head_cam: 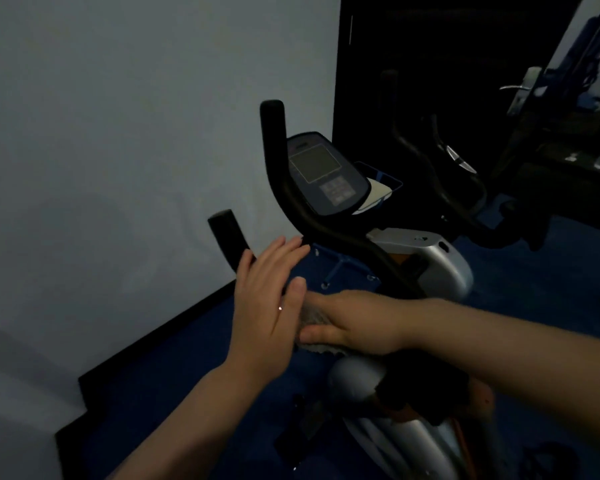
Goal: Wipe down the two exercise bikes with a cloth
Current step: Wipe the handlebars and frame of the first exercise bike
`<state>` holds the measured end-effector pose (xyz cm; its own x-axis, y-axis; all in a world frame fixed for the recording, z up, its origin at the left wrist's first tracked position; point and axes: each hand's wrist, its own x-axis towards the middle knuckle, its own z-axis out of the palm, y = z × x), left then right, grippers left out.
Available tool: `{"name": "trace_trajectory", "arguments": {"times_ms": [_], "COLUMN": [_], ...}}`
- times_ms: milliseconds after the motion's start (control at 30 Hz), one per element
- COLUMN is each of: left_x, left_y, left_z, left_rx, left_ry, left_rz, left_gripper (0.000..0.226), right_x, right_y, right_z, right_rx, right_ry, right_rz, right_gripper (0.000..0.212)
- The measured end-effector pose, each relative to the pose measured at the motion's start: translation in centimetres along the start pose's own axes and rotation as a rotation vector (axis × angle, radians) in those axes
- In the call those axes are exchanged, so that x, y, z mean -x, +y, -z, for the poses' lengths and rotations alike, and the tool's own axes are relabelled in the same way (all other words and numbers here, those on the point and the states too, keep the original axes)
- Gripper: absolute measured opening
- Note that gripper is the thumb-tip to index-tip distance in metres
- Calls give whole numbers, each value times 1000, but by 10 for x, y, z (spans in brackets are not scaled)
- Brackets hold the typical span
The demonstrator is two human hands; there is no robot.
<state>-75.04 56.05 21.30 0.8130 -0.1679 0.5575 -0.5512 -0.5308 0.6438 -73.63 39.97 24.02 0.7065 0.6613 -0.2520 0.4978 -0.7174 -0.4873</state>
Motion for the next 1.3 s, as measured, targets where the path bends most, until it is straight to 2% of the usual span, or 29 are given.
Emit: {"name": "trace_trajectory", "arguments": {"times_ms": [100, 267, 300, 433, 533, 600, 700, 767, 833, 900, 967, 1067, 1133, 1200, 1300], "left_x": [-2, 1, 2, -1, -1, 3, 8, 11, 12, 7, -1, -13, -15, -13, -8], "left_y": [8, 21, 25, 40, 44, 44, 51, 56, 60, 62, 62, 67, 70, 66, 62], "left_z": [-9, -19, -24, -42, -41, -38, -41, -50, -61, -69, -74, -88, -97, -101, -98], "left_rx": [-43, -136, -175, -309, -323, -304, -236, -215, -240, -312, -320, -14, 57, 56, 45], "left_ry": [108, 177, 187, 258, 242, 220, 255, 265, 253, 263, 283, 258, 229, 216, 215], "left_rz": [61, 121, 141, 252, 276, 272, 299, 322, 328, 348, 376, 470, 523, 555, 582], "left_gripper": [39, 38, 39, 43, 43, 42, 34, 31, 31, 31, 27, 19, 18, 18, 18], "right_x": [8, 18, 15, 4, 8, 13, 25, 40, 55, 60, 55, 45, 48, 57, 61], "right_y": [19, 47, 44, 32, 39, 45, 51, 57, 72, 91, 102, 102, 99, 105, 111], "right_z": [21, 42, 39, 23, 28, 34, 51, 72, 94, 102, 86, 31, 6, -4, -1], "right_rx": [165, 700, 703, 243, 259, 411, 568, 432, 217, 108, -22, -232, -302, -244, -21], "right_ry": [-138, -181, -186, -204, -200, -208, -83, 38, 219, 447, 573, 559, 655, 711, 680], "right_rz": [84, 206, 210, 186, 234, 273, 390, 409, 343, 242, 87, -25, -6, -6, 4], "right_gripper": [36, 49, 49, 44, 44, 47, 44, 36, 32, 33, 30, 23, 15, 19, 35]}}
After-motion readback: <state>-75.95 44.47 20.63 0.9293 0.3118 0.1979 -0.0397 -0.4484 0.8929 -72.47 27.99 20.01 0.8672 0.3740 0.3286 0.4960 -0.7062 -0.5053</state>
